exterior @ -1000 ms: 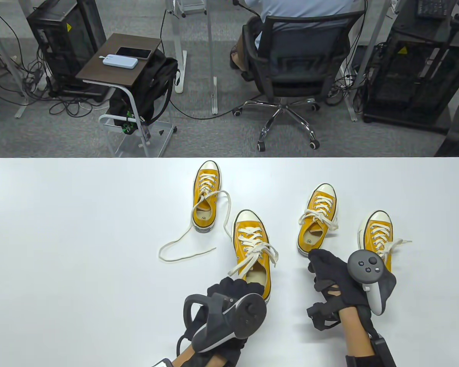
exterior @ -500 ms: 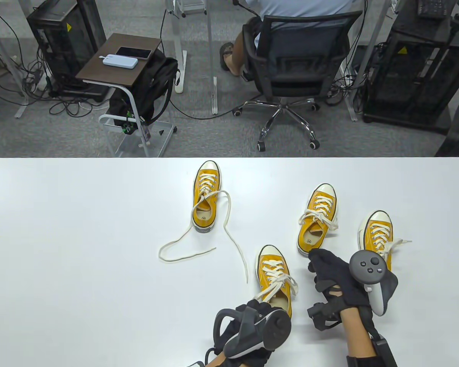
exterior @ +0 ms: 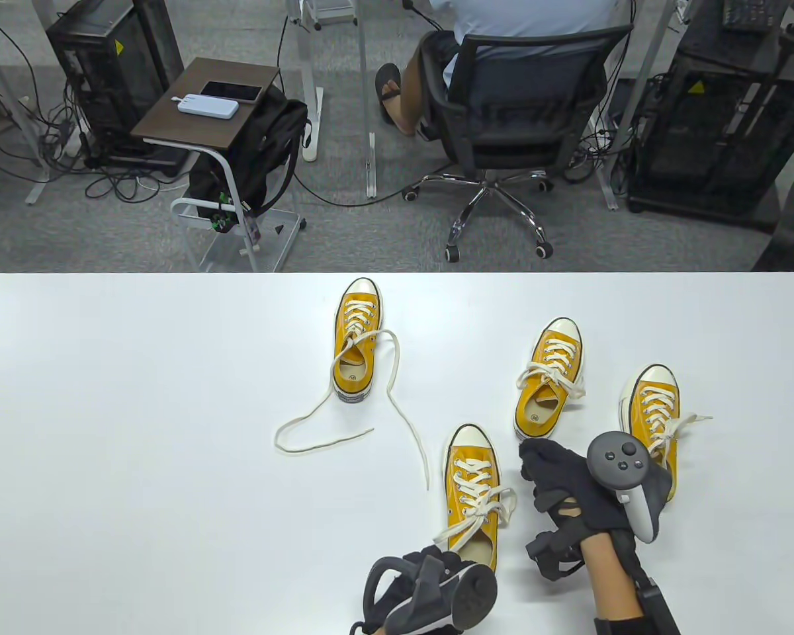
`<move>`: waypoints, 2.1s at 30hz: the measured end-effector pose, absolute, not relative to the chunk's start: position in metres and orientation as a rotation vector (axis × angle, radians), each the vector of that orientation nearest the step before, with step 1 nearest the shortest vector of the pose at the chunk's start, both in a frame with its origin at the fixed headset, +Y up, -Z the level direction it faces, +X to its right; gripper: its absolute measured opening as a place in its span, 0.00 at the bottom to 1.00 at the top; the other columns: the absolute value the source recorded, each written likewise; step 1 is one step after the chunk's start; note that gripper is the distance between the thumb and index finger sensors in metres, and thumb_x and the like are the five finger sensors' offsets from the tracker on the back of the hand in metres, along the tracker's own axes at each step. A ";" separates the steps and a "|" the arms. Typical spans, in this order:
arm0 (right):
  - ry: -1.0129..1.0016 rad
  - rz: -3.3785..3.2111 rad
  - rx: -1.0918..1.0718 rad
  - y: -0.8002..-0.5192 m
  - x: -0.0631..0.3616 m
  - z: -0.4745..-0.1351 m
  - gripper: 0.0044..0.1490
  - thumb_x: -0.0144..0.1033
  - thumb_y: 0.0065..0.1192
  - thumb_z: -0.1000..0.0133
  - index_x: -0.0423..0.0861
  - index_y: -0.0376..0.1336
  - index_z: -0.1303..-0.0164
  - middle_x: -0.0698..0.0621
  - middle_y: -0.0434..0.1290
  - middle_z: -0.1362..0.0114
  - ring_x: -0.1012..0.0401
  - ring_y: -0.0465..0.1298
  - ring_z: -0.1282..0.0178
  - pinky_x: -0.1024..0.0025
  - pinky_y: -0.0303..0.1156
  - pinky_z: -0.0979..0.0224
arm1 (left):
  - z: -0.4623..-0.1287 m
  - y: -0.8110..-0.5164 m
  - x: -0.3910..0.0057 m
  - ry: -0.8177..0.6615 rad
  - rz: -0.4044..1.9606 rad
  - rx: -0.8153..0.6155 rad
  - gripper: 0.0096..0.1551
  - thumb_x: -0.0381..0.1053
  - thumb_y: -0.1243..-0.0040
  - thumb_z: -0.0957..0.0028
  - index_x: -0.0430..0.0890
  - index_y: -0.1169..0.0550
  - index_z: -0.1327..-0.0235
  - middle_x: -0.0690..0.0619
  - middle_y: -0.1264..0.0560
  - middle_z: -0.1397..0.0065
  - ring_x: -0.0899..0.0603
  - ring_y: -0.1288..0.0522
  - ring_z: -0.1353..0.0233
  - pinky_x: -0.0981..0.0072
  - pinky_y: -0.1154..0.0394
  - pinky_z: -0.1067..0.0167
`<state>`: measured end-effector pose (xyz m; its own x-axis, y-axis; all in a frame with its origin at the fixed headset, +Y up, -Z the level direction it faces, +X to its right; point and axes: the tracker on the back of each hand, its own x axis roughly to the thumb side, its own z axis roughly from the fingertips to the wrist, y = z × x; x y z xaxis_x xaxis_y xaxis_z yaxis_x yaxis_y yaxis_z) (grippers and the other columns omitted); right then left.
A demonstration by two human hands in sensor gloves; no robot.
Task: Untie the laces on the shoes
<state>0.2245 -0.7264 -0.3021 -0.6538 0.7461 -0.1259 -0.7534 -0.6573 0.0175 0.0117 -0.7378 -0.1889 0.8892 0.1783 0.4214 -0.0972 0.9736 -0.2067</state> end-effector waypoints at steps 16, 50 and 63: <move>0.306 2.545 0.235 -0.740 0.187 -0.303 0.30 0.36 0.76 0.52 0.57 0.70 0.37 0.35 0.66 0.23 0.39 0.71 0.33 0.36 0.67 0.35 | -0.236 -0.715 -0.009 -0.208 0.266 -0.200 0.52 0.73 0.44 0.53 0.52 0.37 0.16 0.44 0.23 0.30 0.34 0.22 0.41 0.49 0.23 0.51; -0.339 2.280 0.031 -0.675 0.281 -0.281 0.24 0.38 0.60 0.47 0.53 0.65 0.40 0.44 0.78 0.44 0.46 0.80 0.53 0.42 0.73 0.44 | -0.239 -0.757 -0.003 -0.221 0.382 -0.167 0.42 0.64 0.39 0.49 0.51 0.31 0.21 0.47 0.14 0.52 0.38 0.15 0.55 0.53 0.19 0.62; -0.045 2.367 -0.177 -0.684 0.312 -0.281 0.22 0.36 0.71 0.49 0.48 0.72 0.45 0.41 0.82 0.49 0.44 0.82 0.57 0.40 0.75 0.48 | -0.239 -0.759 -0.001 -0.230 0.389 -0.156 0.42 0.64 0.39 0.50 0.50 0.30 0.22 0.47 0.14 0.52 0.38 0.15 0.56 0.53 0.19 0.62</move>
